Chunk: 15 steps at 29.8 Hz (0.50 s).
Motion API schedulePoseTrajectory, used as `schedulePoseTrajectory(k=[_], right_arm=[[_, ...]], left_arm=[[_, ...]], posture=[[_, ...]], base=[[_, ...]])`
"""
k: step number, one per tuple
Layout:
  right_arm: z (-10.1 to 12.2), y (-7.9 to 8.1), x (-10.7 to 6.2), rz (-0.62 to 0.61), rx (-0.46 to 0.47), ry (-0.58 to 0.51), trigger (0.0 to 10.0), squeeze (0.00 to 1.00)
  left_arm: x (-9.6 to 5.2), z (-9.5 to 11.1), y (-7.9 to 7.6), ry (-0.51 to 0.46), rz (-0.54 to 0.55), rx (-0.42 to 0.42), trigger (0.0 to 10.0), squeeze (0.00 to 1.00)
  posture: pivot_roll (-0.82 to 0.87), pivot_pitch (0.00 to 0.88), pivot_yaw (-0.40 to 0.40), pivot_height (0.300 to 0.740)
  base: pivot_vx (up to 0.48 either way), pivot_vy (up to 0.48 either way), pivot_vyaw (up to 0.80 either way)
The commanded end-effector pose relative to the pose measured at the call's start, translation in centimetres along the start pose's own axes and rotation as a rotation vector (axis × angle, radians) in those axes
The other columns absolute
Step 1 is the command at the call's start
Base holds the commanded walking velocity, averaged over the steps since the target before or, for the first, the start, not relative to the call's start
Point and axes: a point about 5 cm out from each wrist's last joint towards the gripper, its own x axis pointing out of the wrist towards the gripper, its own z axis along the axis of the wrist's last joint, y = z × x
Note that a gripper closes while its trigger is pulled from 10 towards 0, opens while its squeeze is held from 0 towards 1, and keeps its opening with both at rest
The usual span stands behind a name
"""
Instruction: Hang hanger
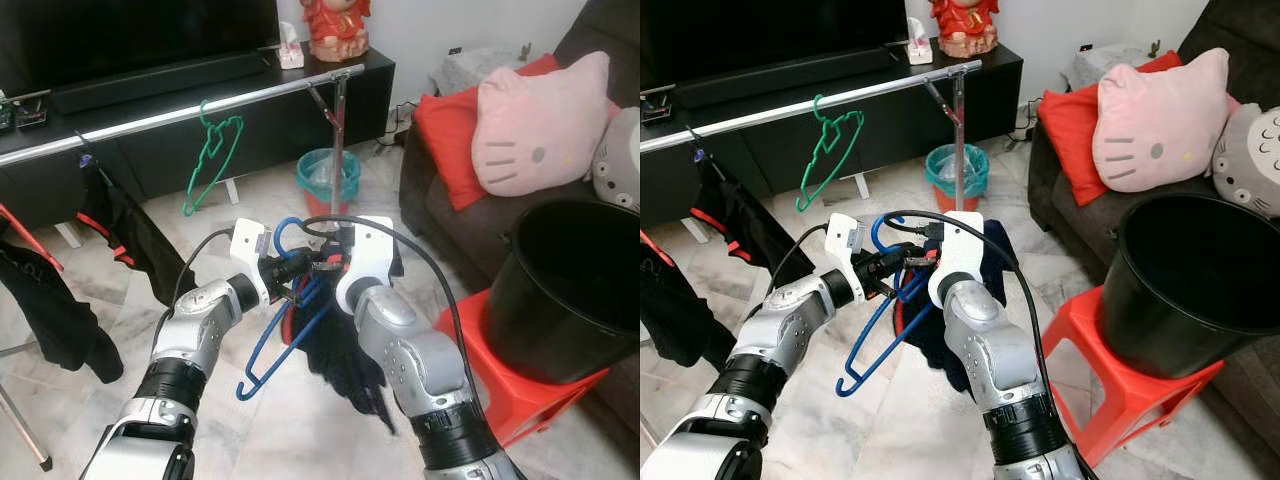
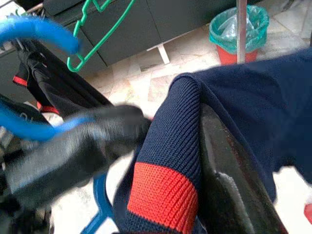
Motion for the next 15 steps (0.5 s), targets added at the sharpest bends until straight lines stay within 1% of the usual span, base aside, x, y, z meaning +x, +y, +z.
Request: schedulePoseTrajectory(k=[1, 2, 8, 9, 10, 11, 15], right_arm=[[-0.1, 2.9, -0.5, 0.073, 0.074, 0.001, 10.0, 0.00], [-0.2, 2.7, -0.6, 0.060, 0.078, 0.004, 10.0, 0.00], [-0.6, 2.8, -0.8, 0.059, 0.075, 0.012, 10.0, 0.00], [-0.6, 2.9, -0.9, 0.062, 0.074, 0.012, 10.0, 0.25], [-0.6, 2.9, -0.9, 0.063, 0.074, 0.013, 10.0, 0.67], [-0.7, 2.9, -1.0, 0.063, 0.075, 0.013, 10.0, 1.00], [-0.8, 3.0, -1.1, 0.066, 0.076, 0.016, 10.0, 1.00]], left_arm=[[0.1, 1.5, 0.4, -0.078, 0.024, 0.002, 10.0, 0.00], [0.1, 1.9, 0.6, -0.107, 0.041, -0.011, 10.0, 0.00], [0.0, 2.5, 0.9, -0.149, 0.068, -0.025, 10.0, 0.00], [0.0, 2.7, 1.1, -0.161, 0.076, -0.029, 10.0, 0.00], [0.0, 2.7, 1.1, -0.167, 0.081, -0.032, 10.0, 0.00], [-0.1, 2.8, 1.2, -0.173, 0.084, -0.037, 10.0, 0.00], [-0.1, 3.0, 1.3, -0.193, 0.097, -0.047, 10.0, 0.00]], posture=[[0.01, 0.052, 0.041, 0.740], [0.01, 0.051, 0.042, 0.740], [0.01, 0.052, 0.044, 0.740], [0.01, 0.053, 0.045, 0.740], [0.01, 0.053, 0.045, 0.740], [0.01, 0.053, 0.045, 0.740], [0.01, 0.053, 0.045, 0.740]], base=[[0.000, 0.000, 0.00], [0.000, 0.000, 0.00], [0.000, 0.000, 0.00], [0.000, 0.000, 0.00], [0.000, 0.000, 0.00], [0.000, 0.000, 0.00], [0.000, 0.000, 0.00]])
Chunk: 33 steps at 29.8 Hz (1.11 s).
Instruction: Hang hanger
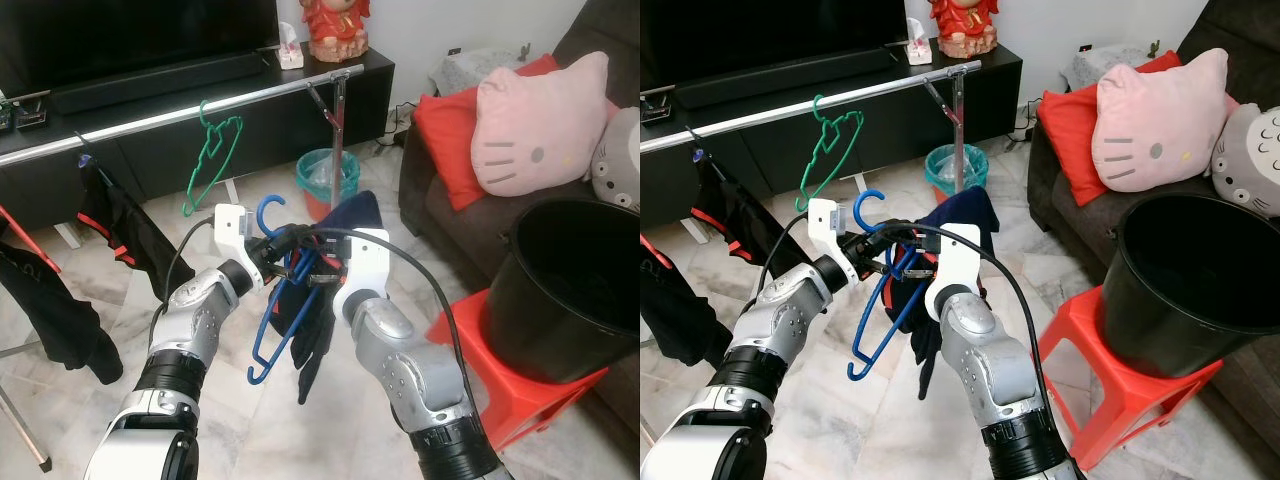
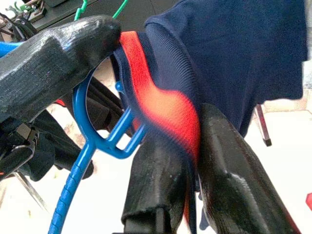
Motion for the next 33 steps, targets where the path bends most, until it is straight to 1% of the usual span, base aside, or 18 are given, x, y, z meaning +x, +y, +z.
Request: schedulePoseTrajectory(k=[1, 12, 18, 25, 26, 27, 29, 30, 33], right_arm=[[0.1, 2.5, -0.4, 0.063, 0.067, -0.006, 10.0, 1.00], [-0.1, 2.8, -0.5, 0.092, 0.063, -0.003, 10.0, 1.00], [-0.3, 4.1, -1.0, 0.168, 0.044, 0.010, 10.0, 1.00], [-0.6, 4.3, -1.2, 0.176, 0.024, 0.011, 10.0, 1.00], [-0.2, 4.0, -1.3, 0.149, -0.002, -0.033, 10.0, 0.12], [0.5, 3.3, -1.6, 0.099, -0.047, -0.112, 10.0, 0.00], [0.9, 2.9, -1.8, 0.070, -0.072, -0.154, 10.0, 0.00], [0.9, 2.4, -2.2, 0.074, -0.042, -0.152, 10.0, 0.00], [0.7, 1.5, -3.2, 0.062, -0.007, -0.162, 10.0, 0.00]], left_arm=[[0.3, 1.3, -0.1, -0.065, -0.008, 0.009, 10.0, 0.00], [0.5, 1.6, 0.0, -0.103, -0.001, -0.014, 10.0, 0.00], [0.5, 2.1, 0.2, -0.135, 0.017, -0.024, 10.0, 0.00], [0.4, 2.3, 0.3, -0.148, 0.026, -0.026, 10.0, 0.00], [0.4, 2.3, 0.4, -0.147, 0.026, -0.025, 10.0, 0.00], [0.3, 2.3, 0.4, -0.144, 0.026, -0.021, 10.0, 0.00], [0.3, 2.3, 0.5, -0.141, 0.027, -0.017, 10.0, 0.00], [0.1, 2.2, 0.8, -0.134, 0.044, -0.004, 10.0, 0.00], [-0.2, 2.3, 1.3, -0.142, 0.073, 0.010, 10.0, 0.00]], posture=[[0.01, 0.053, 0.045, 0.740], [0.01, 0.051, 0.047, 0.740], [0.01, 0.050, 0.045, 0.740], [0.01, 0.051, 0.046, 0.740], [0.01, 0.051, 0.046, 0.740], [0.01, 0.051, 0.046, 0.740], [0.01, 0.051, 0.046, 0.740], [0.00, 0.051, 0.048, 0.740], [0.00, 0.052, 0.048, 0.740]], base=[[0.000, 0.000, 0.00], [0.000, 0.000, 0.00], [0.000, 0.000, 0.00], [0.000, 0.000, 0.00], [0.000, 0.000, 0.00], [0.000, 0.000, 0.00], [0.000, 0.000, 0.00], [0.000, 0.000, 0.00], [0.000, 0.000, 0.00]])
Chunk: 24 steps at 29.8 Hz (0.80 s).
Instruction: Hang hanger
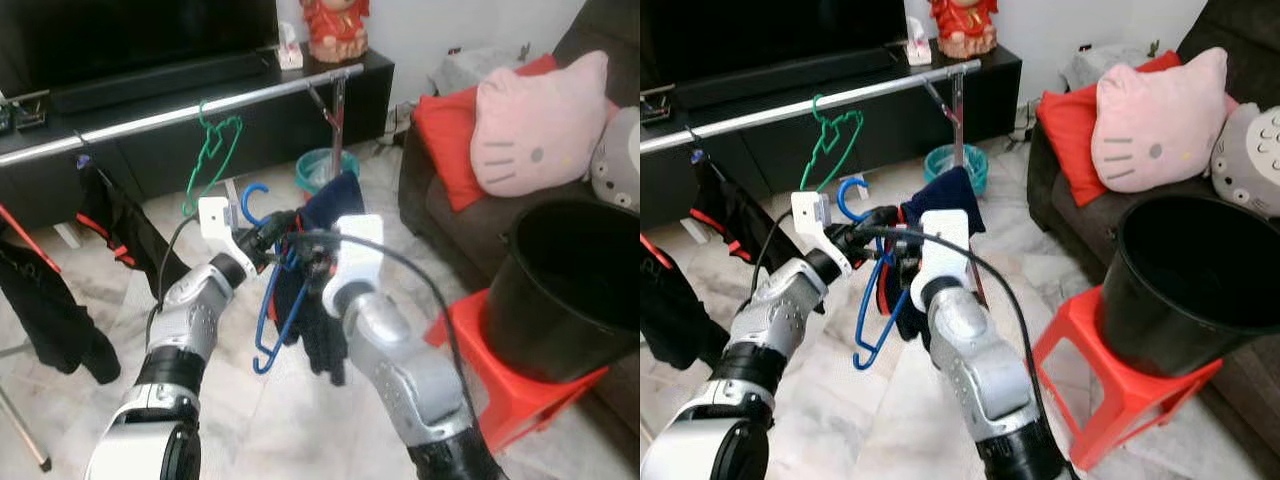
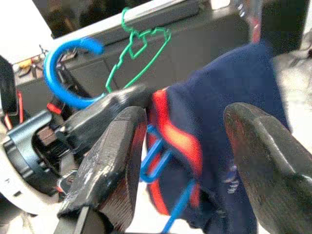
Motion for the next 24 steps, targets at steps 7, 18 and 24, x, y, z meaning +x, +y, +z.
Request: schedulePoseTrajectory(k=[7, 18, 24], right_arm=[[-0.8, -1.6, -3.4, 0.013, 0.096, -0.077, 10.0, 0.00], [0.4, -10.8, -5.6, -0.007, -0.147, -0.129, 10.0, 0.00], [-0.9, -11.2, -6.4, 0.234, -0.256, -0.048, 10.0, 0.00]], left_arm=[[-0.1, 1.4, 0.7, -0.060, 0.025, 0.041, 10.0, 0.00], [-1.2, 0.1, 0.4, 0.062, -0.137, 0.071, 10.0, 0.00], [-1.6, -0.8, -0.3, 0.142, -0.255, 0.090, 10.0, 0.00]], posture=[[-0.01, 0.052, 0.051, 0.740], [-0.02, 0.049, 0.056, 0.740], [-0.02, 0.049, 0.061, 0.740]], base=[[0.000, 0.000, 0.00], [0.000, 0.000, 0.00], [0.000, 0.000, 0.00]])
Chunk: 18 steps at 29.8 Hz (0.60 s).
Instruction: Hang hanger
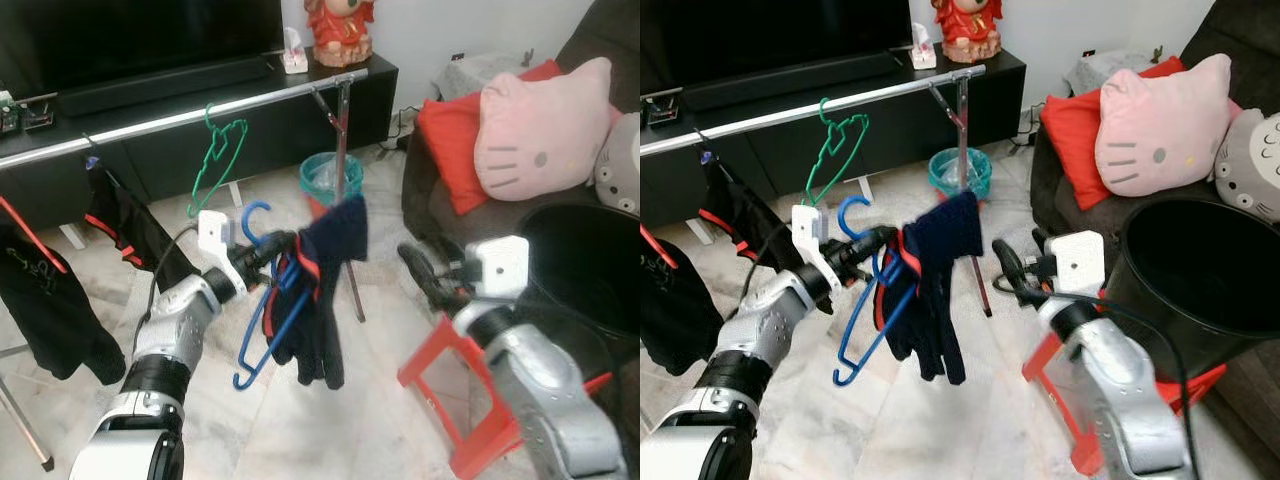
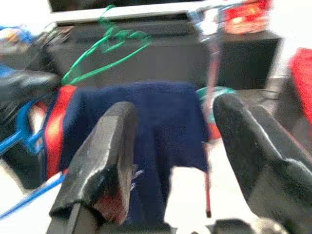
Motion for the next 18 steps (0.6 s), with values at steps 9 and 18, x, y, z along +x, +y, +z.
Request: schedulePoseTrajectory(k=[9, 18], right_arm=[[-2.1, 1.4, -2.6, 0.463, -0.031, 0.109, 10.0, 0.00], [1.8, -0.2, -4.2, 0.662, 0.046, 0.018, 10.0, 0.00]], left_arm=[[-0.7, 0.6, -0.9, 0.086, -0.197, 0.068, 10.0, 0.00], [-1.4, -0.5, -1.6, 0.170, -0.294, 0.068, 10.0, 0.00]], posture=[[-0.03, 0.046, 0.061, 0.740], [-0.04, 0.038, 0.058, 0.740]], base=[[0.000, 0.000, 0.00], [0.000, 0.000, 0.00]])
